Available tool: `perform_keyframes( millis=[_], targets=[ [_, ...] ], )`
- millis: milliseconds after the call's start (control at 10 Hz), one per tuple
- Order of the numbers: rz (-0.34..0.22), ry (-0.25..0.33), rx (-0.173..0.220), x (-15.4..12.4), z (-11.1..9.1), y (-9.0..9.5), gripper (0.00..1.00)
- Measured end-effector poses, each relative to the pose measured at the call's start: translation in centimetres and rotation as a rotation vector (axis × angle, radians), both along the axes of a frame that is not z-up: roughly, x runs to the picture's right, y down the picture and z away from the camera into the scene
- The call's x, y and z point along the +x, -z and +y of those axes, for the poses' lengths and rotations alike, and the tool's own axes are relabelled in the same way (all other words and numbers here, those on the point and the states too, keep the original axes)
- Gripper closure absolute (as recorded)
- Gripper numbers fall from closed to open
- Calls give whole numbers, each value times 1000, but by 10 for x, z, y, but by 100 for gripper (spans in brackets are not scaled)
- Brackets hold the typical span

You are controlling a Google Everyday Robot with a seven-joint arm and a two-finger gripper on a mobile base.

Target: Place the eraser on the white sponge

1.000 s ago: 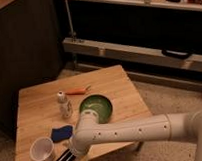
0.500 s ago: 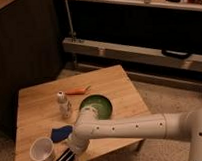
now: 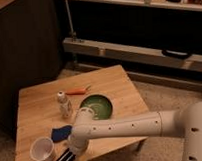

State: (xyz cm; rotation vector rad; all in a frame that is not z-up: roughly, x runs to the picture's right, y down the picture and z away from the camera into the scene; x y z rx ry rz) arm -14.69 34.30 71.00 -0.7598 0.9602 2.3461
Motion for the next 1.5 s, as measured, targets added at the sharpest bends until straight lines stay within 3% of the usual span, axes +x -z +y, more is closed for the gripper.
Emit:
perform_keyframes(
  millis=[700,1200,1500],
  targets=[
    [23,-3,4,-2,1,-5,20],
    [47,-77,14,30,-11,-9,20],
    [37,-85,11,26,-17,-12,20]
  ],
)
